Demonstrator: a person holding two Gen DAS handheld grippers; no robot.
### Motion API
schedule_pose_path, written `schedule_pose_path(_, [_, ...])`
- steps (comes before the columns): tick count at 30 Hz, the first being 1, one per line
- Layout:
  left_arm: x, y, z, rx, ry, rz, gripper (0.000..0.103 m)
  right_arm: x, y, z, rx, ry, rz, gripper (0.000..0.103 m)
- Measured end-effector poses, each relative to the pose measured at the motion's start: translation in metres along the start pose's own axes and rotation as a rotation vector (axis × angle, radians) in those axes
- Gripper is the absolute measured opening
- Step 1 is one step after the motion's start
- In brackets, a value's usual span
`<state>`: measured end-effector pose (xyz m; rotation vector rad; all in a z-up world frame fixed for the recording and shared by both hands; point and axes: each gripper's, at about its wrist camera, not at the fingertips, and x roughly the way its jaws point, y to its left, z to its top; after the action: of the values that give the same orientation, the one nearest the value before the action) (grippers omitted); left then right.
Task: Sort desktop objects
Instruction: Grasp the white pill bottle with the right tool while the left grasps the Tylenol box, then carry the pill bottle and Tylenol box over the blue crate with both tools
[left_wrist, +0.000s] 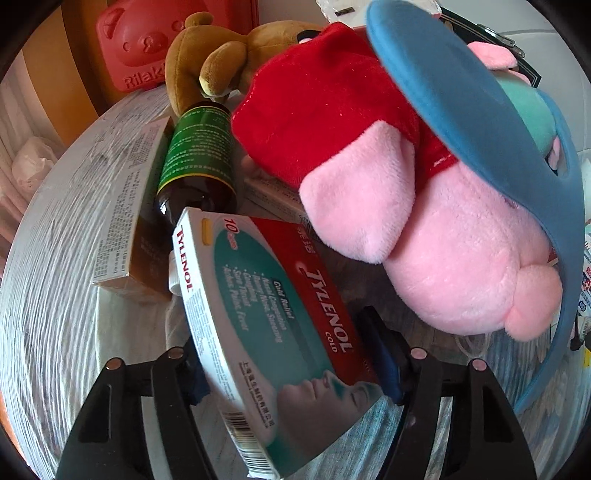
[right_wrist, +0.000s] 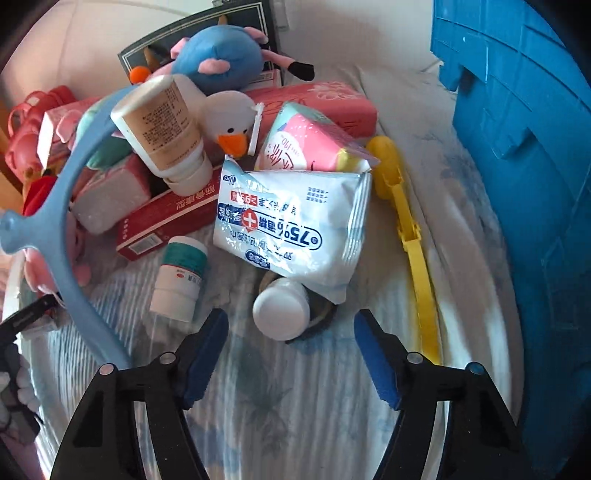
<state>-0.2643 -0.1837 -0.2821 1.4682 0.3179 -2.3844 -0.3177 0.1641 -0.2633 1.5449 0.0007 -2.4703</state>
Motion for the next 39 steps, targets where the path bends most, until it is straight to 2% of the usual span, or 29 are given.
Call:
schedule_pose_path(2, [-0.001,0.000,0.000,-0.005,0.000,0.003,0.069,0.001,-0.003,0.001,0.003,-0.010,-0.002,0.070])
schedule_pose_path(4, [0.001,-0.001,0.001,-0.006,-0.002,0.004,0.069,0.005,-0.006,0.005,0.019,-0.019,0.027,0.063])
schedule_pose_path(6, [0.004,0.000,0.000,-0.007,-0.003,0.005,0.067,0.012,-0.010,0.012,0.031,-0.002,0.032,0.049])
schedule_pose_path(7, [0.004,0.000,-0.001,-0.009,-0.004,0.005,0.058,0.015,-0.011,0.013,0.024,0.004,0.018,0.047])
schedule_pose_path(8, [0.003,0.002,-0.002,-0.008,-0.008,0.002,0.043,0.015,-0.010,0.013,0.012,-0.005,-0.001,0.041])
schedule_pose_path(10, [0.001,0.003,-0.004,-0.004,-0.007,-0.012,0.025,0.015,-0.011,0.014,0.000,-0.021,-0.006,0.031])
schedule_pose_path(11, [-0.001,0.005,-0.006,-0.004,-0.006,-0.017,0.019,0.011,-0.015,0.013,0.003,-0.026,0.008,0.027])
schedule_pose_path(16, [-0.014,0.012,-0.013,0.010,-0.034,0.006,0.018,0.000,-0.012,0.014,-0.007,-0.063,0.028,0.027])
schedule_pose_path(21, [-0.050,0.017,-0.027,0.020,-0.077,0.019,0.018,-0.035,0.008,0.009,-0.036,-0.135,0.038,0.027])
schedule_pose_path(25, [-0.087,0.022,-0.043,0.024,-0.128,0.021,0.019,-0.083,0.024,-0.016,-0.071,-0.192,0.038,0.028])
schedule_pose_path(29, [-0.133,0.027,-0.057,0.045,-0.213,0.001,0.019,-0.131,0.037,-0.031,-0.110,-0.292,0.034,0.027])
schedule_pose_path(33, [-0.175,0.031,-0.065,0.085,-0.301,-0.043,0.019,-0.188,0.048,-0.048,-0.140,-0.408,0.027,0.028])
schedule_pose_path(36, [-0.211,0.018,-0.072,0.130,-0.366,-0.074,0.019,-0.232,0.052,-0.064,-0.148,-0.496,0.019,0.028])
schedule_pose_path(39, [-0.243,0.001,-0.078,0.172,-0.431,-0.140,0.019,-0.278,0.053,-0.081,-0.143,-0.590,-0.008,0.028])
